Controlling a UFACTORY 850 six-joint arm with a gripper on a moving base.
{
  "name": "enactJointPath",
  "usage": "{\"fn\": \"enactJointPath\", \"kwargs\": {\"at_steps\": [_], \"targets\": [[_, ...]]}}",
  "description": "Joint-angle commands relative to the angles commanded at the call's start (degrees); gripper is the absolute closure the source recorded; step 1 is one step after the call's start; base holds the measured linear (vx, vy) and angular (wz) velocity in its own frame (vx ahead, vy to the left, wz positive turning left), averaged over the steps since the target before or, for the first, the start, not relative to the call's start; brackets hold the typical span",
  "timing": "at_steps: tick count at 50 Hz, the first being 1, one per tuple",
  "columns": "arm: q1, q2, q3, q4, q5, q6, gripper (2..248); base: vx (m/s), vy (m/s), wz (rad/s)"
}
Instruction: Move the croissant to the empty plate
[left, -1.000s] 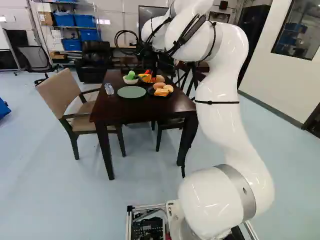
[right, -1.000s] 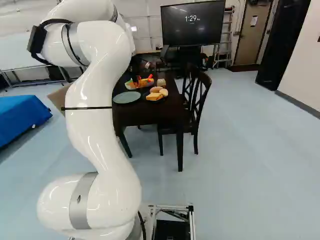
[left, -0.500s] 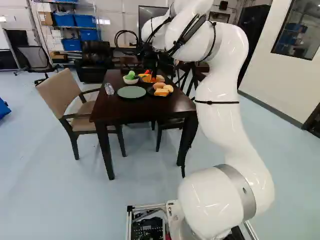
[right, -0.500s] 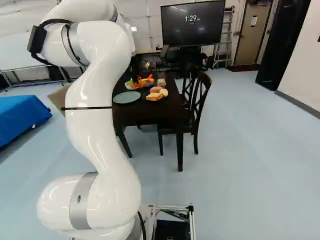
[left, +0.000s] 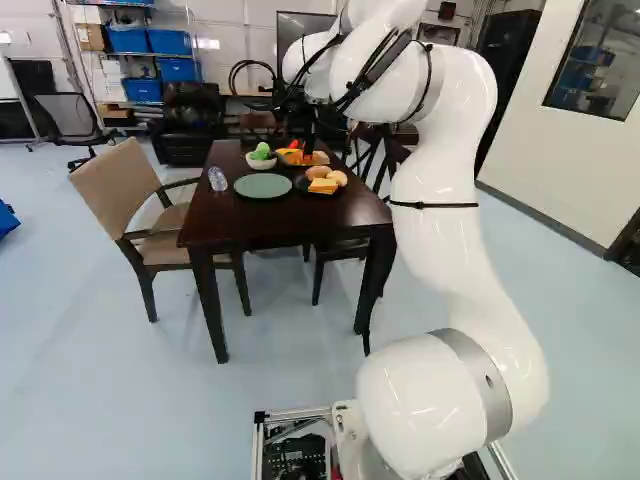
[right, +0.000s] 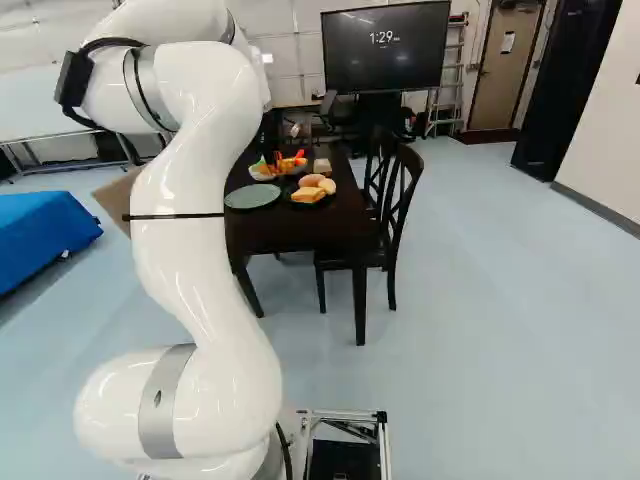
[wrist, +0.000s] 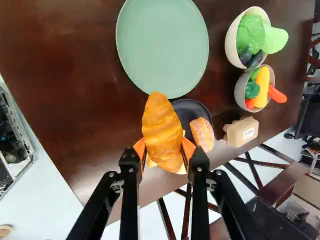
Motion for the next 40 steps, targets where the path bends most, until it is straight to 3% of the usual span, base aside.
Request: {"fn": "enactJointPath", "kwargs": {"at_steps": [17,40], "targets": [[0.00,0.00,0.00,0.00,0.00,0.00,142,0.047,0.000,-0.001],[0.00,0.00,0.00,0.00,0.00,0.00,142,0.050,0.024,0.120]]}}
